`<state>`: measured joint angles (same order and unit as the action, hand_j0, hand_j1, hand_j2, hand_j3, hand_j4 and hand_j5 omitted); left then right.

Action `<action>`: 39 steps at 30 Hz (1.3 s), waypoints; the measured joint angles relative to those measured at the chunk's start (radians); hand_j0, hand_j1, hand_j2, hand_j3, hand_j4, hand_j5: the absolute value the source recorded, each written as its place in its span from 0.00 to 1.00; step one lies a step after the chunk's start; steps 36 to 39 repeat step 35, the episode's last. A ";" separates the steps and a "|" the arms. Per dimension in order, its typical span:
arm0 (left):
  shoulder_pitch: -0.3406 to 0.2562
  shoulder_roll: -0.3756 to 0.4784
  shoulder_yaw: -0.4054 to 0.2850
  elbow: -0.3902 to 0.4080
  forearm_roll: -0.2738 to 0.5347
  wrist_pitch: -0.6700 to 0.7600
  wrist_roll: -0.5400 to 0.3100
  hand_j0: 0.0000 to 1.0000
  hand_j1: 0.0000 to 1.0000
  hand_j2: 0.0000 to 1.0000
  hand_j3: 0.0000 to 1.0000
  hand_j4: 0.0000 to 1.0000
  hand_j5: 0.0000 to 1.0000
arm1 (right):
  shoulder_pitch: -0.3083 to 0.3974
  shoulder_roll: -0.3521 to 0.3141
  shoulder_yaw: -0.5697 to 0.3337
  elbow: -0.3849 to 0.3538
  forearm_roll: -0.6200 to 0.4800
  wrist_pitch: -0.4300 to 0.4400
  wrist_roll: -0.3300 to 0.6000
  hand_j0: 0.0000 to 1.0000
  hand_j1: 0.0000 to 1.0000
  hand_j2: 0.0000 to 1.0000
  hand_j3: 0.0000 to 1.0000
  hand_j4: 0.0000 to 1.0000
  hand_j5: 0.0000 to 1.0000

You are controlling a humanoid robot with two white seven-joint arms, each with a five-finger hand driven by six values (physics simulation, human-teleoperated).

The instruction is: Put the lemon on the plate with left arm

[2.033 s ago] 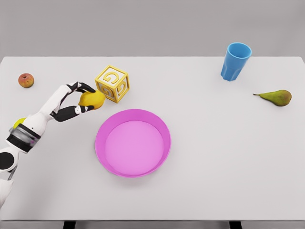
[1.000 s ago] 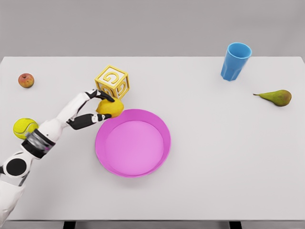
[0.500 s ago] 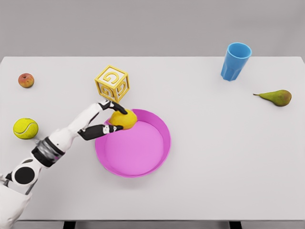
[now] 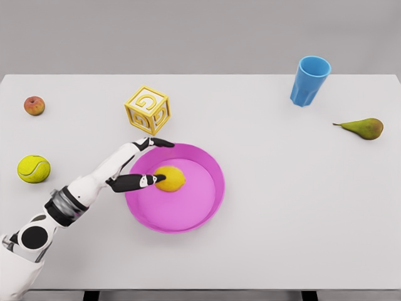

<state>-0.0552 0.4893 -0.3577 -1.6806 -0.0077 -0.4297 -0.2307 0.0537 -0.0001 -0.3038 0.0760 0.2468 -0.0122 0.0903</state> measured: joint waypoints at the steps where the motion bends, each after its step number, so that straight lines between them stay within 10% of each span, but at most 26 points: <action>1: 0.006 0.002 0.001 -0.007 0.000 -0.002 0.000 0.95 0.95 0.95 0.95 0.95 0.95 | 0.000 0.000 0.000 0.000 0.000 0.000 0.000 1.00 1.00 1.00 1.00 1.00 1.00; 19: -0.038 0.337 0.107 0.010 0.008 -0.181 0.000 1.00 1.00 1.00 1.00 1.00 1.00 | 0.000 0.000 0.000 0.000 0.000 0.000 0.000 1.00 1.00 1.00 1.00 1.00 1.00; 39: -0.037 0.365 0.149 0.014 0.000 -0.182 0.000 1.00 1.00 1.00 1.00 1.00 1.00 | 0.000 0.000 0.000 0.000 0.000 0.000 0.000 1.00 1.00 1.00 1.00 1.00 1.00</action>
